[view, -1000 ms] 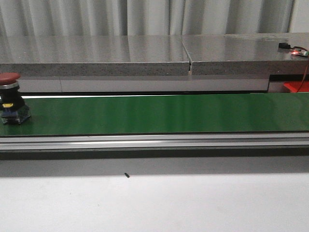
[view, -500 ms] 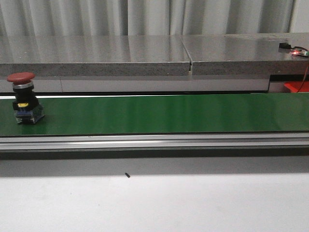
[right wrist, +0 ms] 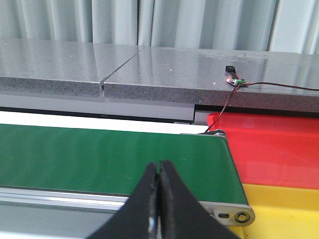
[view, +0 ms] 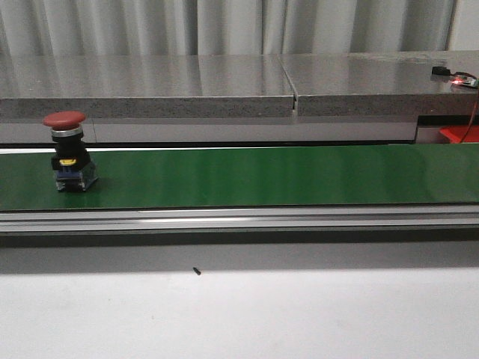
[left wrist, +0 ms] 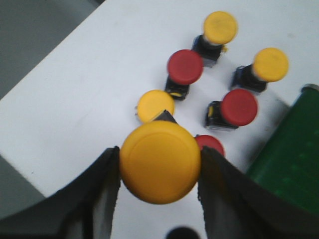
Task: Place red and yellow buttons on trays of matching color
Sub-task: 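Grasp the yellow button and set it on the green belt, then open the left gripper and lift it away from the belt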
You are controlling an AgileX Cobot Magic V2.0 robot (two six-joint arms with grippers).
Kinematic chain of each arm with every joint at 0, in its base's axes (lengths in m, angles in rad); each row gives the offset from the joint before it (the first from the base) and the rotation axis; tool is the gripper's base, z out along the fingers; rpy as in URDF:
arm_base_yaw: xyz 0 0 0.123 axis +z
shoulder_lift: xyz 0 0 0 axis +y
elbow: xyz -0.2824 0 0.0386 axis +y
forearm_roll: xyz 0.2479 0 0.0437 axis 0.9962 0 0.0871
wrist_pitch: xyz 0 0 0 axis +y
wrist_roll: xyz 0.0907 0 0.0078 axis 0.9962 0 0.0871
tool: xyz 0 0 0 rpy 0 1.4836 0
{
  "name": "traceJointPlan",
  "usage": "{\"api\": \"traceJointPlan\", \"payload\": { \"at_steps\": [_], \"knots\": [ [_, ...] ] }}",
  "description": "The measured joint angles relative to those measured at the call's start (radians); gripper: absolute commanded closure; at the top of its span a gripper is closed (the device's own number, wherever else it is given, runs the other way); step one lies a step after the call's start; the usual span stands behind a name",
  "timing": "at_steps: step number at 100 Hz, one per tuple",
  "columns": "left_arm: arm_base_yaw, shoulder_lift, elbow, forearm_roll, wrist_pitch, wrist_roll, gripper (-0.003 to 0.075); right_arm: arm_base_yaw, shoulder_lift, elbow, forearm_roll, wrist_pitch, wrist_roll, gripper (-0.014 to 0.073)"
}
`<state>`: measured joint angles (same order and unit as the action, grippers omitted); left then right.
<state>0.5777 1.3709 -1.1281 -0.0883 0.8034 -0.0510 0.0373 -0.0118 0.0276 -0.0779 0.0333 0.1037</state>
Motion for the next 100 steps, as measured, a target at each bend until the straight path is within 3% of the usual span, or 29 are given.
{"api": "traceJointPlan", "payload": {
  "at_steps": [58, 75, 82, 94, 100],
  "knots": [
    [-0.307, 0.121, -0.071, -0.006, 0.044, 0.000, 0.0451, 0.000, 0.000, 0.000, 0.000, 0.000, 0.000, 0.0661],
    [-0.355, 0.169, -0.071, -0.010, 0.040, 0.002, 0.0445, 0.000, 0.000, 0.000, 0.000, 0.000, 0.000, 0.0661],
    [-0.358, 0.190, -0.073, -0.010, 0.036, 0.009, 0.0398, 0.000, 0.000, 0.000, 0.000, 0.000, 0.000, 0.0661],
    [-0.361, 0.212, -0.073, -0.019, 0.033, 0.024, 0.0199, 0.000, 0.000, 0.000, 0.000, 0.000, 0.000, 0.0661],
    [-0.361, 0.213, -0.073, -0.029, 0.032, 0.034, 0.0145, 0.000, 0.000, 0.000, 0.000, 0.000, 0.000, 0.0661]
  ]
}}
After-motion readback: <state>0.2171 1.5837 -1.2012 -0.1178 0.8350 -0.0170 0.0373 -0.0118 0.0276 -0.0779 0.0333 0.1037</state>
